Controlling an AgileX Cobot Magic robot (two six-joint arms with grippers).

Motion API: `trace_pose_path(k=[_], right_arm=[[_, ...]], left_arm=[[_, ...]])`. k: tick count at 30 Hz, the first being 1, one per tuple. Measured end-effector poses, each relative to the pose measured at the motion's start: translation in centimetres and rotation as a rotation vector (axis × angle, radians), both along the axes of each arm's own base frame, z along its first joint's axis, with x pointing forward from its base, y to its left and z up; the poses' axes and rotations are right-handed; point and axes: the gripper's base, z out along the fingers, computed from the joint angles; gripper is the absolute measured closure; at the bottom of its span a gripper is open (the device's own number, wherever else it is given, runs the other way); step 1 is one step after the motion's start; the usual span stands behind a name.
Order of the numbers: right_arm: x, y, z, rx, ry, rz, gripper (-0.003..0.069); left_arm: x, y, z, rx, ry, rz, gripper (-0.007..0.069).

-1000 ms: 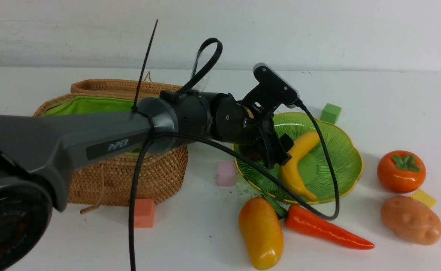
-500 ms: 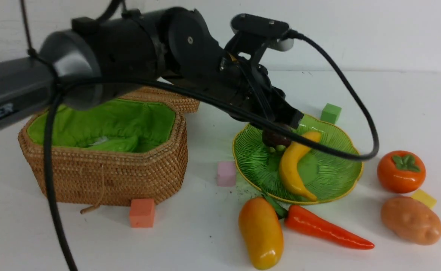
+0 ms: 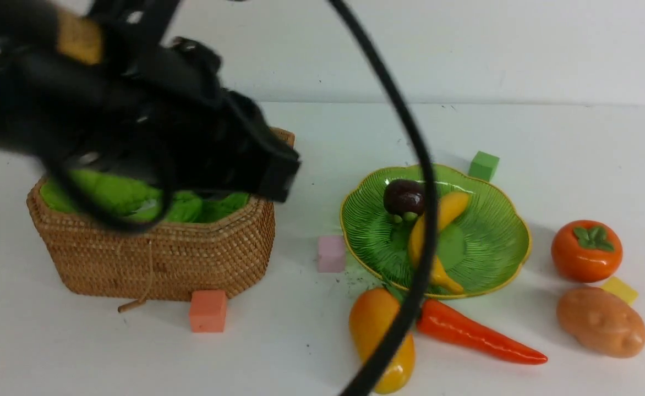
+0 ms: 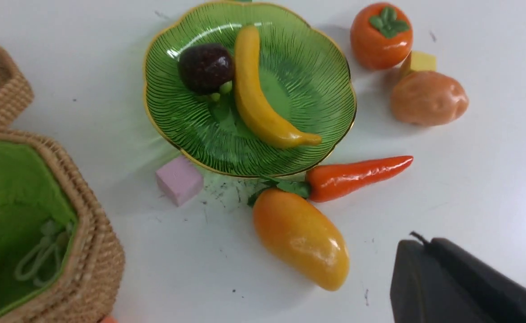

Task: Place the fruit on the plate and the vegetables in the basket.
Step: Use the right arm to grab a mango and put it into the right plate

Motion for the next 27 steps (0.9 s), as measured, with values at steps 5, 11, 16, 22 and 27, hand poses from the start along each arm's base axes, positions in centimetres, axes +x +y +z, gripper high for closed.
trace_pose_path(k=[5, 11, 16, 22, 27], right_arm=[[4.7, 2.6, -2.5, 0.017, 0.148, 0.015, 0.0657], [7.9, 8.1, -6.3, -0.017, 0.255, 0.087, 0.0657], [9.1, 12.3, -10.2, -0.091, 0.355, 0.066, 0.0638], [12.2, 14.8, -14.1, -0.192, 0.464, 0.002, 0.0466], [14.5, 16.3, -15.7, -0.221, 0.467, -0.009, 0.0166]], left_arm=[[-6.1, 4.5, -1.9, -0.084, -0.08, 0.025, 0.0638], [-10.2, 7.5, -3.8, -0.161, -0.144, 0.039, 0.0638], [-12.2, 8.9, -3.6, -0.225, -0.188, 0.045, 0.0638], [-12.5, 9.1, -3.6, -0.232, -0.194, 0.044, 0.0638], [-12.5, 9.1, -3.6, -0.231, -0.194, 0.044, 0.0638]])
